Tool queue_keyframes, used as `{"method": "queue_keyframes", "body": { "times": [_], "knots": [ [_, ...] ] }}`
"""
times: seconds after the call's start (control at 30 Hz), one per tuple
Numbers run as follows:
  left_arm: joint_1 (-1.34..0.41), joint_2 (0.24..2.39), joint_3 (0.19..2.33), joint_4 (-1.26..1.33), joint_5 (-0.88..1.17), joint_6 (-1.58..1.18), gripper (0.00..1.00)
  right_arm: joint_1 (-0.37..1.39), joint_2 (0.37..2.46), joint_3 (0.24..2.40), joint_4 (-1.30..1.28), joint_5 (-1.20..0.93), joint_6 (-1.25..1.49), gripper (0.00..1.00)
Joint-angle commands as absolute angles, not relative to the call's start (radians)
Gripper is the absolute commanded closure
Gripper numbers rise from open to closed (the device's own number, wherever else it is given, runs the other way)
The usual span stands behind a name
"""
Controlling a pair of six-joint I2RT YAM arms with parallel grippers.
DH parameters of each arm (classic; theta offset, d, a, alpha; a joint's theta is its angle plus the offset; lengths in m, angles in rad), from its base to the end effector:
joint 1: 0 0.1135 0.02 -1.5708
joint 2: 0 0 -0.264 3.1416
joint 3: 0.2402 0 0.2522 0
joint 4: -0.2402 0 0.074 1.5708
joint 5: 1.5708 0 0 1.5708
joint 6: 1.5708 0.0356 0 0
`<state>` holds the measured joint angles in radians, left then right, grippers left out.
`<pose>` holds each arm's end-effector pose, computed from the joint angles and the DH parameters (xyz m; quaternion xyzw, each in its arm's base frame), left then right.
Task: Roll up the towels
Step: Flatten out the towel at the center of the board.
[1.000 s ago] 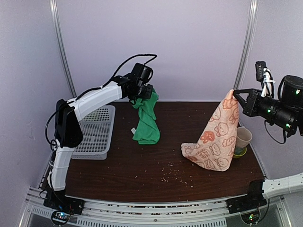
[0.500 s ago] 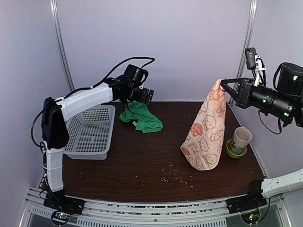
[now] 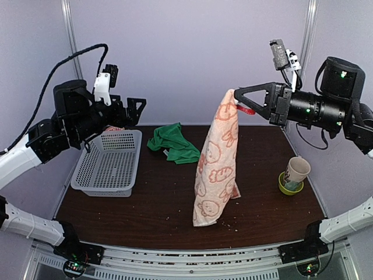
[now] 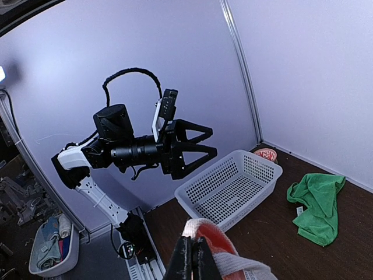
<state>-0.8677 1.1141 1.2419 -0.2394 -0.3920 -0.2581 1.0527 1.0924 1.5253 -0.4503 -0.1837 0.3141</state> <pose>0.1689 -0.1782 0.4293 0.0956 0.7364 -0.2261 0.6304 0.0957 0.1810 0.5032 -0.3163 0.6391 0.4915 0.4999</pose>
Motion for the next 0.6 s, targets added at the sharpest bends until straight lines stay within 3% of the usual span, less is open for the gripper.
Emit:
{"method": "queue_keyframes", "body": {
  "times": [0.0, 0.3, 0.57],
  "knots": [
    [-0.87, 1.077, 1.084, -0.196, -0.26, -0.313, 0.02, 1.051, 0.98, 1.389, -0.447, -0.13, 0.252, 1.0],
    [-0.887, 1.254, 1.03, -0.106, -0.032, -0.356, 0.02, 1.05, 0.709, 0.983, -0.71, 0.132, 0.447, 1.0],
    [-0.964, 1.554, 1.133, -0.14, 0.06, -0.36, 0.04, 1.052, 0.615, 0.831, -0.907, 0.179, 0.636, 1.0]
  ]
}}
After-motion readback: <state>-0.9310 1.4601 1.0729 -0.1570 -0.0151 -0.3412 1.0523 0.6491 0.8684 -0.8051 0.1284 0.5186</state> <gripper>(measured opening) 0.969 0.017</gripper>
